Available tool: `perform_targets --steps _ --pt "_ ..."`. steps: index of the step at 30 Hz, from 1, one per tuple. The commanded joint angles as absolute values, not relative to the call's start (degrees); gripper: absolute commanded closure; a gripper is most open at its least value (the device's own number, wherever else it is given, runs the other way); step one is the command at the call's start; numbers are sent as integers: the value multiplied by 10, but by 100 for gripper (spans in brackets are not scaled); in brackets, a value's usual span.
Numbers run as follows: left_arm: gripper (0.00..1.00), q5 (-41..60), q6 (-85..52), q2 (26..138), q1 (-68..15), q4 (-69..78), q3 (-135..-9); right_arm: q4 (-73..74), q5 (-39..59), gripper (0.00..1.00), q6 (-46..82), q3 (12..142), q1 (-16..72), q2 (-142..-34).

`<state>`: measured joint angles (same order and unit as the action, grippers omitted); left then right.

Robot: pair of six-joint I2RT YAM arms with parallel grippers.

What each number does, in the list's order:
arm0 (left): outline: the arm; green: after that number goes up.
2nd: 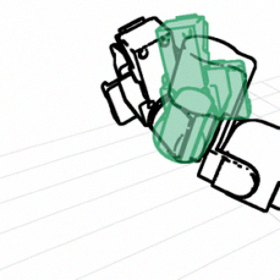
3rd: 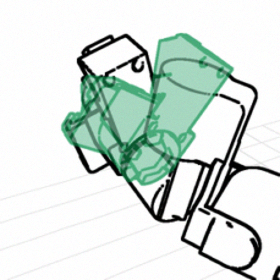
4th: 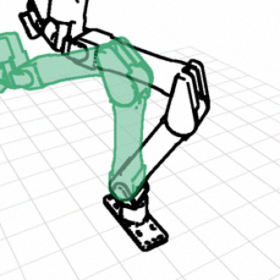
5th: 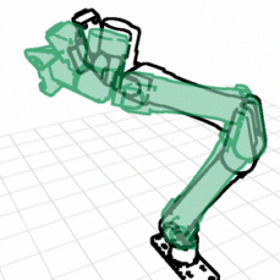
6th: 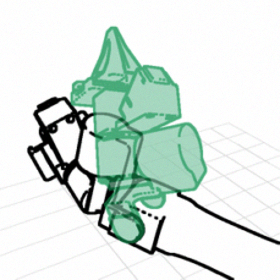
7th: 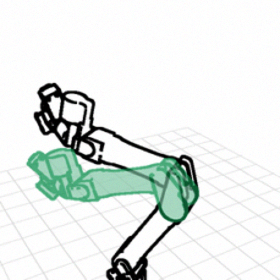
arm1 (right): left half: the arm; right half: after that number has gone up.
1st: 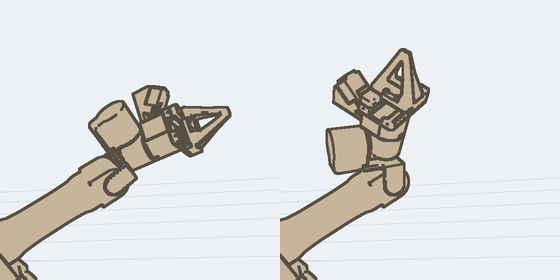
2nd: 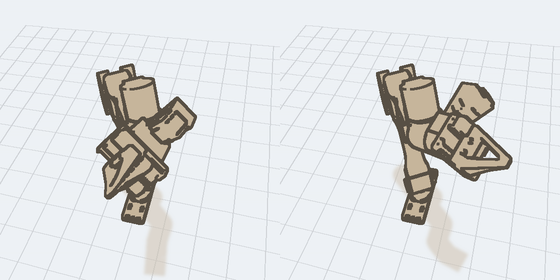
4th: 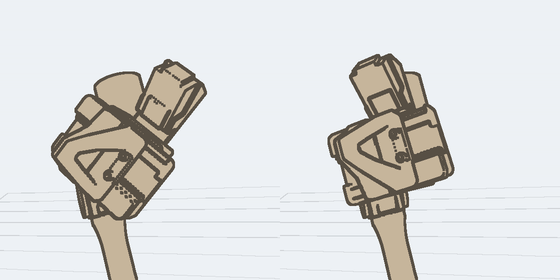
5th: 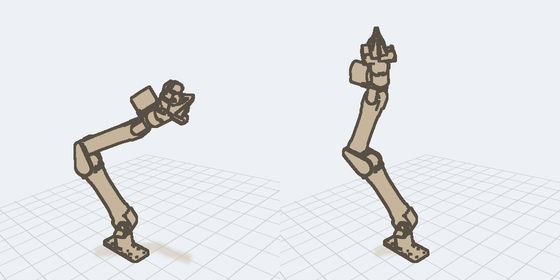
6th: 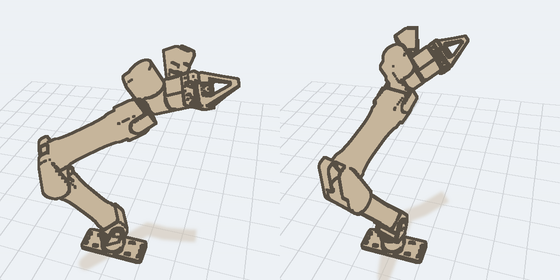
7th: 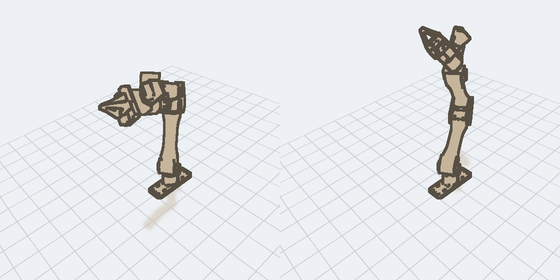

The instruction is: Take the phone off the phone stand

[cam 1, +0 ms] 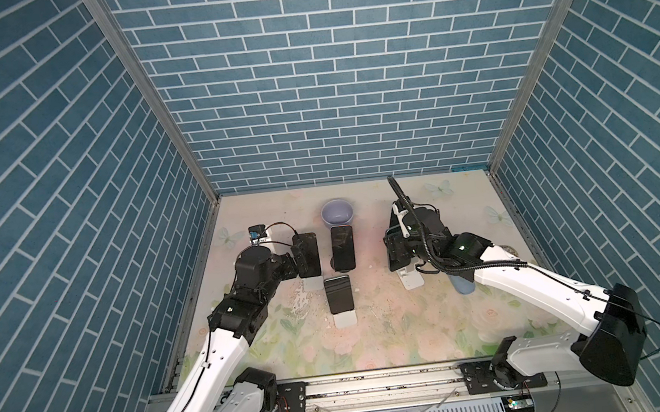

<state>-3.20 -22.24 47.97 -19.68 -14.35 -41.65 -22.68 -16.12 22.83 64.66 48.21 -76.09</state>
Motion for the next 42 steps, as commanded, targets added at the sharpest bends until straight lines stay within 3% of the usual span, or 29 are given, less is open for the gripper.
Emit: perform_targets --steps 1,17,42 --pt "0 -40 -215 467 -200 -152 -426 -259 -190 79 298 704 507 -784" --pt "0 -49 -205 449 -199 -191 -426 -390 -203 82 481 761 561 -919" --pt "0 -78 -186 412 -200 -180 -402 -401 -113 78 539 765 546 -1051"
